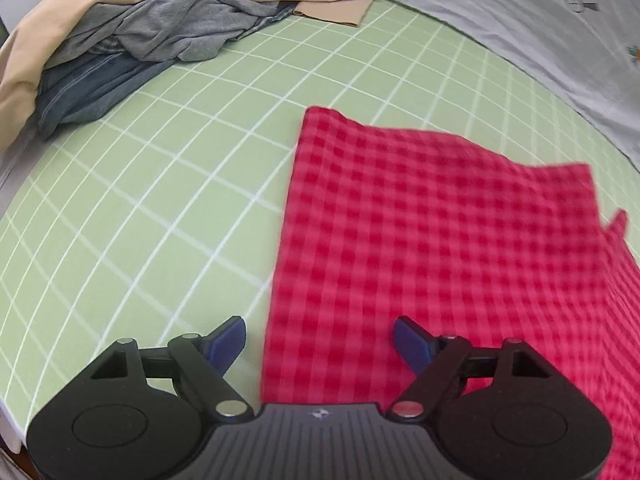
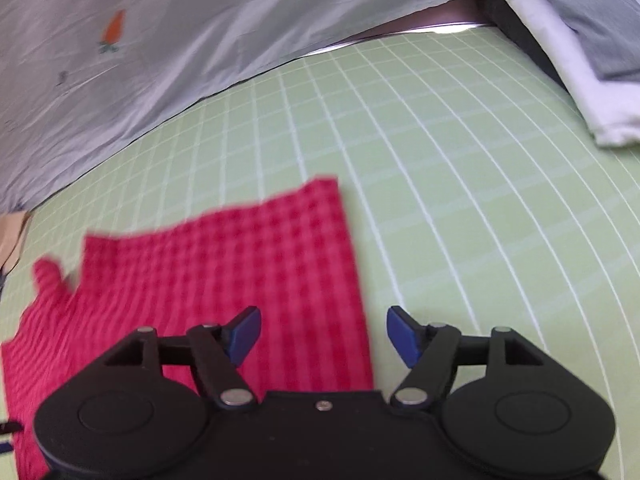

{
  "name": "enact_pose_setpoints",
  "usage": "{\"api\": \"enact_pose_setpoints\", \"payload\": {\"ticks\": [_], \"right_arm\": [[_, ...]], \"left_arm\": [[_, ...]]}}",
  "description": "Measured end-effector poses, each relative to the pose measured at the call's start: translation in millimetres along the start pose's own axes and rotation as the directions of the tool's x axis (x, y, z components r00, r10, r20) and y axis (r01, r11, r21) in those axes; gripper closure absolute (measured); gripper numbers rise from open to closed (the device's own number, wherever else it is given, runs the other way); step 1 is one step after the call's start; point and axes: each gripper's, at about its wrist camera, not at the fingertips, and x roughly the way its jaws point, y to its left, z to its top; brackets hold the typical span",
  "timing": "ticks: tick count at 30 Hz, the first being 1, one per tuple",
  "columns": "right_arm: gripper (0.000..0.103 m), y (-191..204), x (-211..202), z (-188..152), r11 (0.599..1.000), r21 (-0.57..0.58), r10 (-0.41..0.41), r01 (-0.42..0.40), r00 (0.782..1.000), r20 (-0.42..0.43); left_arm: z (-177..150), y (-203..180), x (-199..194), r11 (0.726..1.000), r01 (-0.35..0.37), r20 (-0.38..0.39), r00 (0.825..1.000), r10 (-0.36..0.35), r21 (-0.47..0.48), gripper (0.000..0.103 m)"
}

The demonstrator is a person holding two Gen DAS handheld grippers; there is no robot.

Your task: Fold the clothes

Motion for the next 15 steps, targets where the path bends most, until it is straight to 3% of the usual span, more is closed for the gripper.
{"api": "enact_pose_setpoints", "payload": {"ticks": [4, 5, 6, 8, 11, 13, 15], "right_arm": [[0.037, 4, 23, 25, 0.999, 0.001, -0.034, 0.034, 0.999, 0.019], [0.053, 6, 26, 29, 0.999, -0.018, -0.039, 0.040, 0.999, 0.027], [0.078, 13, 28, 29, 0.995, -0.080, -0.053, 0.054, 0.998, 0.021], [0.102, 25, 30, 30, 0.975, -0.210, -0.065, 0.066, 0.998, 0.013], [0.102, 32, 15, 26, 0.946, -0.309, -0.074, 0.101, 0.992, 0.100], [0.102, 17, 4, 30, 0.965, -0.210, -0.129, 0.160, 0.980, 0.153], [0.097, 1, 5, 32, 0.971, -0.118, -0.189, 0.208, 0.970, 0.151]], "left_arm": [[16, -7, 11, 1.000, -0.025, 0.018, 1.000, 0.025, 0.002, 0.020], [19, -9, 13, 0.999, -0.032, 0.025, 0.999, 0.032, 0.006, 0.019], [23, -11, 16, 0.999, -0.040, 0.032, 0.999, 0.039, 0.011, 0.018], [28, -15, 19, 0.999, -0.044, 0.044, 0.998, 0.044, 0.019, 0.017], [34, -15, 22, 0.999, -0.040, 0.052, 0.998, 0.039, 0.010, 0.017], [36, -15, 24, 0.999, -0.042, 0.060, 0.997, 0.041, 0.005, 0.016], [38, -16, 25, 0.999, -0.043, 0.068, 0.997, 0.042, 0.003, 0.016]]}}
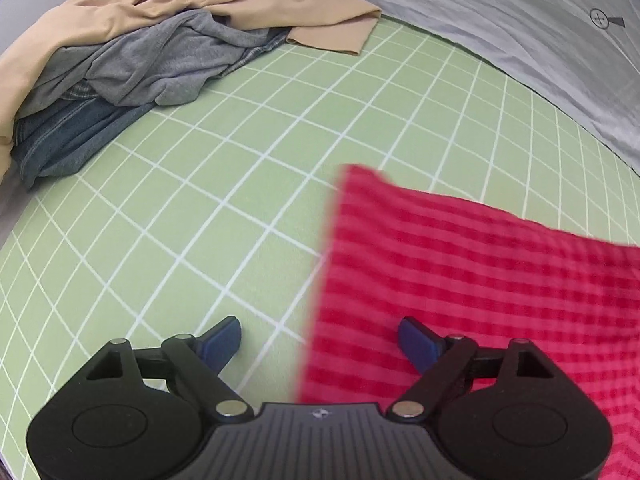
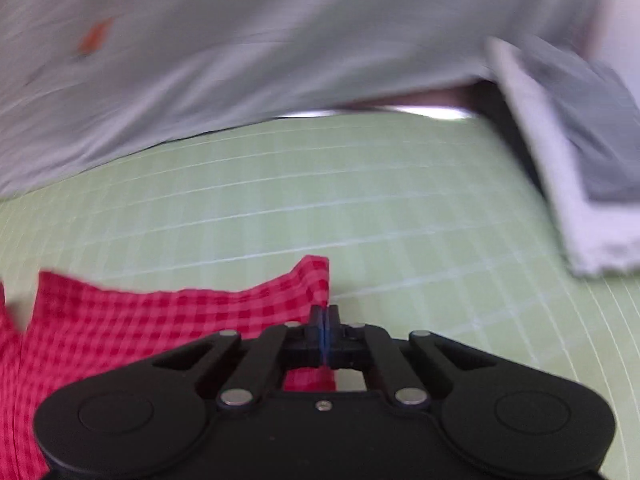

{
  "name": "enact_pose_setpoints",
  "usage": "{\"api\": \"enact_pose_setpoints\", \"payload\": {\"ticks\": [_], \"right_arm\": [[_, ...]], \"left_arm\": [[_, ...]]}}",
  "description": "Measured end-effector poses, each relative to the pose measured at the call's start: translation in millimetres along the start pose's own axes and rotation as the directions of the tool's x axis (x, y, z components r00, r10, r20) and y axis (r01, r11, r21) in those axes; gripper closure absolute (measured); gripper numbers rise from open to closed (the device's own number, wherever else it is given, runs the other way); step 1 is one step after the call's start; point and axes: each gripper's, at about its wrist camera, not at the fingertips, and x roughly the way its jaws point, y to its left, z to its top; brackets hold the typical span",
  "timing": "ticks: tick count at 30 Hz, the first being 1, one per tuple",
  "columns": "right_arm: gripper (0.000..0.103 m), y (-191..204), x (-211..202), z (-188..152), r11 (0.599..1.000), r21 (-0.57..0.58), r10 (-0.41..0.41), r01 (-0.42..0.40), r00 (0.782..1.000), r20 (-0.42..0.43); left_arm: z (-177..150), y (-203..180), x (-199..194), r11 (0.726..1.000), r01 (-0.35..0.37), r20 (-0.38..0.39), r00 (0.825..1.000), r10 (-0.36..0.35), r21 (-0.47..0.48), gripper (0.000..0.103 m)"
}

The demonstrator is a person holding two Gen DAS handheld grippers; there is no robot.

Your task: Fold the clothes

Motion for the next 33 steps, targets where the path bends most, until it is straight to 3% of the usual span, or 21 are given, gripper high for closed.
{"api": "enact_pose_setpoints", "payload": {"ticks": [2, 3, 5, 6, 12, 17, 22, 27, 30, 31, 33], "right_arm": [[0.082, 1, -2, 0, 0.999, -0.012, -0.048, 0.048, 0.999, 0.006], [0.064, 2, -4, 1, 0.997, -0.019, -0.072, 0.072, 0.997, 0.009], [0.052, 12, -11, 3, 0.998, -0.014, -0.054, 0.055, 0.998, 0.042], [0.052, 18, -13, 5, 0.999, -0.011, -0.040, 0.040, 0.998, 0.052], [0.053, 83, -11, 17, 0.990, -0.016, 0.140, -0.139, 0.989, 0.056], [0.054, 158, -16, 27, 0.938, -0.085, 0.341, -0.337, 0.939, 0.037], [0.054, 207, -20, 29, 0.895, -0.123, 0.433, -0.429, 0.901, 0.006], [0.060, 232, -21, 19, 0.869, -0.182, 0.464, -0.461, 0.885, -0.027], [0.070, 236, -19, 14, 0.852, -0.206, 0.481, -0.482, 0.875, -0.058], [0.073, 237, -19, 13, 0.843, -0.220, 0.490, -0.492, 0.869, -0.064], [0.096, 240, -18, 12, 0.822, -0.256, 0.507, -0.509, 0.859, -0.080]], "left_arm": [[2, 0, 1, 1.000, 0.003, 0.006, 1.000, -0.003, 0.000, 0.016], [3, 0, 1, 1.000, 0.011, 0.009, 1.000, -0.011, 0.000, 0.016], [6, 1, 1, 1.000, 0.028, 0.017, 0.999, -0.028, -0.004, 0.016], [8, 1, 1, 0.999, 0.034, 0.022, 0.999, -0.034, -0.005, 0.016], [18, -1, 5, 0.999, 0.043, 0.049, 0.998, -0.042, -0.009, 0.016], [26, -2, 6, 0.999, 0.045, 0.083, 0.996, -0.043, -0.012, 0.018], [26, -1, 8, 0.998, 0.058, 0.102, 0.993, -0.055, -0.021, 0.025], [23, -4, 9, 0.999, 0.048, 0.125, 0.991, -0.048, 0.000, 0.030], [23, -7, 7, 0.999, 0.048, 0.147, 0.988, -0.051, 0.023, 0.045], [23, -7, 7, 0.998, 0.051, 0.155, 0.986, -0.055, 0.030, 0.056], [24, -6, 6, 0.997, 0.068, 0.165, 0.984, -0.072, 0.034, 0.081]]}}
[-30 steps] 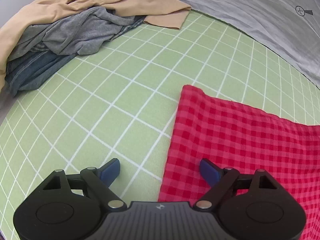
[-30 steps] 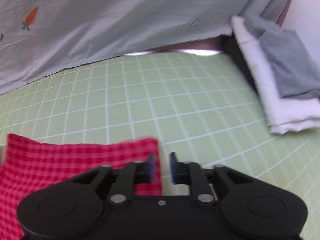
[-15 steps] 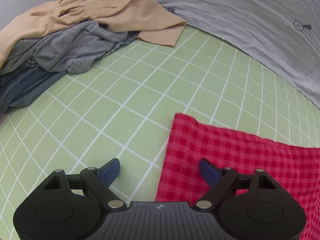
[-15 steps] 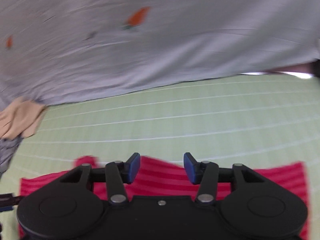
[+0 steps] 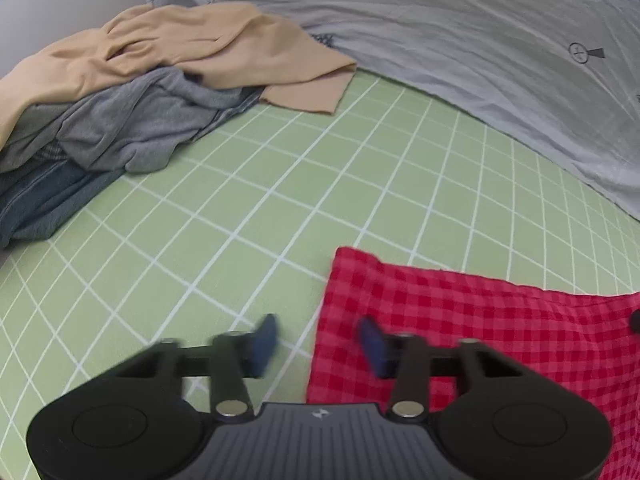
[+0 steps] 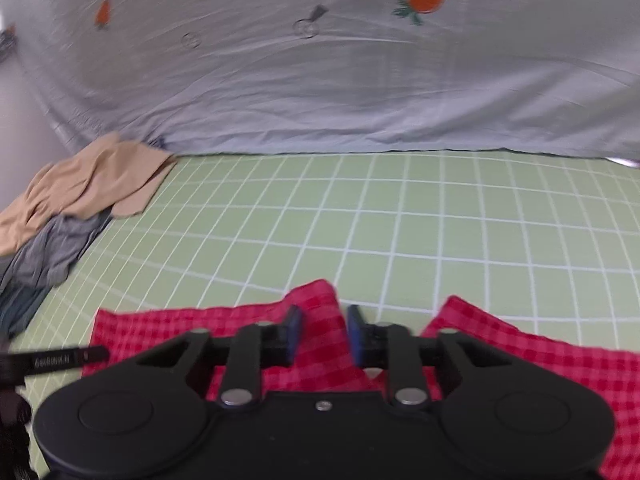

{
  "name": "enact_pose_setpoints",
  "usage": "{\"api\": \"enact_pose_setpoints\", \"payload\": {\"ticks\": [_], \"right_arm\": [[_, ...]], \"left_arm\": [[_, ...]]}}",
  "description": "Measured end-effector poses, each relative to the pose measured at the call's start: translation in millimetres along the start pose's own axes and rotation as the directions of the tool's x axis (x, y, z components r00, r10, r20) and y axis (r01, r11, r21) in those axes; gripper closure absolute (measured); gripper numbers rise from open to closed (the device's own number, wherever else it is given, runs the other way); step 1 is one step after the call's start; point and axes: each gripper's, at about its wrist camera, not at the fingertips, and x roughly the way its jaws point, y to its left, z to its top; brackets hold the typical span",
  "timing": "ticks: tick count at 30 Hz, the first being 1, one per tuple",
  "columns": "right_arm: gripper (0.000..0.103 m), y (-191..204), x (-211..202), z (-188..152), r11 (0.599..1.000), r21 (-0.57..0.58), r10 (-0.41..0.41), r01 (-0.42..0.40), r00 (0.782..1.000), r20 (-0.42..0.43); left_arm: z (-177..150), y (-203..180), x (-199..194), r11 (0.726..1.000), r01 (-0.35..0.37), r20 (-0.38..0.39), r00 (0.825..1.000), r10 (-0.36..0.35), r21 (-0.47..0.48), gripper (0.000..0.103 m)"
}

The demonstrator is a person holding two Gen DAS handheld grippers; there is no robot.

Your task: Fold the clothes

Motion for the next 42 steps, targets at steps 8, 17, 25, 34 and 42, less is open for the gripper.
{"api": "enact_pose_setpoints", "payload": {"ticks": [8, 17, 25, 34, 42], "right_arm": [[0.102, -24, 10, 26, 0.995, 0.094, 0.028, -0.032, 0.999, 0.041], [0.047, -39, -7, 11, 0.980, 0.140, -0.146, 0.140, 0.989, 0.031], [0.027, -81, -97, -87, 0.918, 0.240, -0.309, 0.317, 0.948, -0.069], [0.025, -111, -177, -192, 0.805, 0.400, -0.404, 0.438, 0.899, -0.171], [0.025, -120, -211, -214, 0.763, 0.463, -0.432, 0.451, 0.888, -0.154]], "left_arm": [[21, 20, -7, 0.975, 0.114, 0.087, 0.991, -0.099, -0.192, 0.103], [13, 21, -15, 0.981, 0.058, 0.058, 0.997, -0.048, -0.186, 0.041], [-63, 26, -53, 0.982, 0.082, -0.073, 0.993, -0.095, -0.168, 0.029], [-110, 29, -75, 0.978, 0.121, -0.103, 0.985, -0.140, -0.168, 0.030], [-99, 27, -72, 0.962, 0.178, -0.072, 0.978, -0.197, -0.209, 0.100]]}}
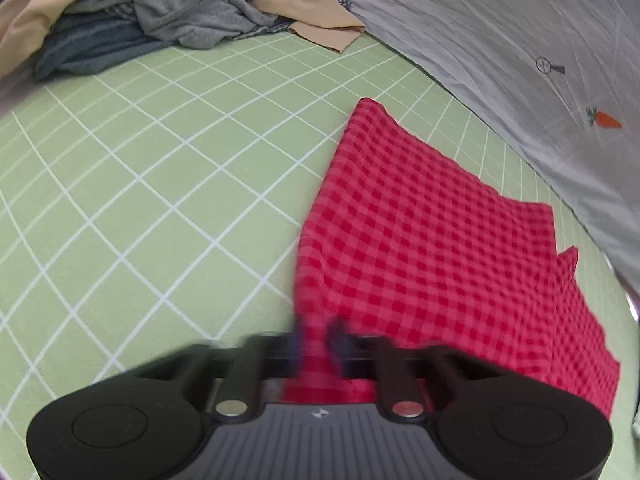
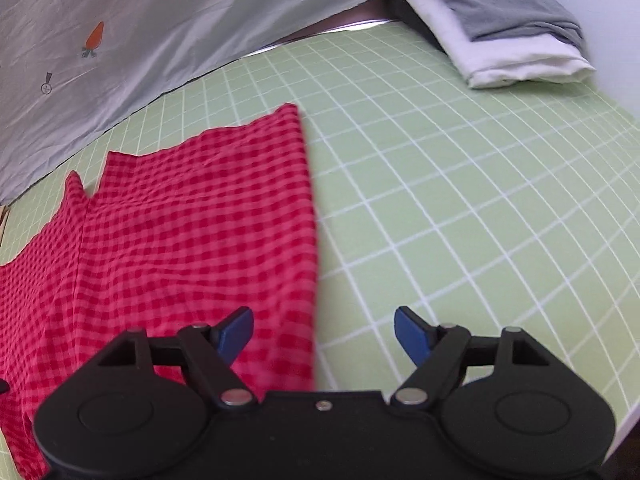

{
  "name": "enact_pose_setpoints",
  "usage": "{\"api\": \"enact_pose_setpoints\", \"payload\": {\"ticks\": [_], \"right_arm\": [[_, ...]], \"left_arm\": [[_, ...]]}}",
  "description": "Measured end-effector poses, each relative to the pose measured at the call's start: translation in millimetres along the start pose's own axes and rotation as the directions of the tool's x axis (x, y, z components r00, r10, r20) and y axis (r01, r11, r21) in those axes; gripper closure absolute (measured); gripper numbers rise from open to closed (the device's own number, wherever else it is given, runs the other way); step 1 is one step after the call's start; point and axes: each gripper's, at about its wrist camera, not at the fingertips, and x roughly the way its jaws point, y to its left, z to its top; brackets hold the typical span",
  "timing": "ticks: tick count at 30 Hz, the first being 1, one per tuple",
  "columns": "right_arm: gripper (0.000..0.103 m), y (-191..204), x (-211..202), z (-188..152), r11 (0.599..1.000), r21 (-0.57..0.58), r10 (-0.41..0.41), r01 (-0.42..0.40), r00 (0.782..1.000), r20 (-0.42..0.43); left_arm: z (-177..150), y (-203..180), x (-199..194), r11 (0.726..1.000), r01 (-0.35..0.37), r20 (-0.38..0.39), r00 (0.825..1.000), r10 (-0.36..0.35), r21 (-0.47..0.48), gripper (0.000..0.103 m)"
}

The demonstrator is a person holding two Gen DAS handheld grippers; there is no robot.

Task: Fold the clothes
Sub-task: 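Grasp the shorts with the left tool and fold them toward the right tool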

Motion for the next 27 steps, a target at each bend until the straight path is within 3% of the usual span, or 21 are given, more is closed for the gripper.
{"api": "enact_pose_setpoints", "payload": {"ticks": [5, 11, 16, 21, 25, 27], "right_arm": [[0.025, -24, -6, -7, 0.999, 0.030, -0.019, 0.020, 1.000, -0.010], [0.025, -62, -9, -7, 0.997, 0.074, -0.034, 0.035, 0.999, -0.013], [0.025, -96, -16, -6, 0.997, 0.067, -0.043, 0.044, 0.999, -0.009], [0.025, -136, -25, -5, 0.994, 0.080, -0.076, 0.075, 0.997, 0.000], [0.025, -164, -31, -3, 0.985, 0.139, -0.108, 0.106, 0.994, 0.008], [0.025, -170, -32, -4, 0.981, 0.160, -0.113, 0.110, 0.994, 0.013]], "left_arm": [[6, -21, -19, 0.997, 0.071, 0.059, 0.996, -0.072, 0.012, 0.102], [-9, -85, -41, 0.979, 0.174, 0.086, 0.979, -0.183, 0.105, 0.102], [-52, -166, -43, 0.935, 0.279, 0.025, 0.956, -0.291, 0.221, 0.102], [-115, -239, -25, 0.875, 0.377, -0.134, 0.926, -0.352, 0.304, 0.100], [-157, -272, -14, 0.845, 0.411, -0.255, 0.906, -0.337, 0.343, 0.068], [-161, -269, -17, 0.842, 0.407, -0.257, 0.908, -0.331, 0.354, 0.049]]}}
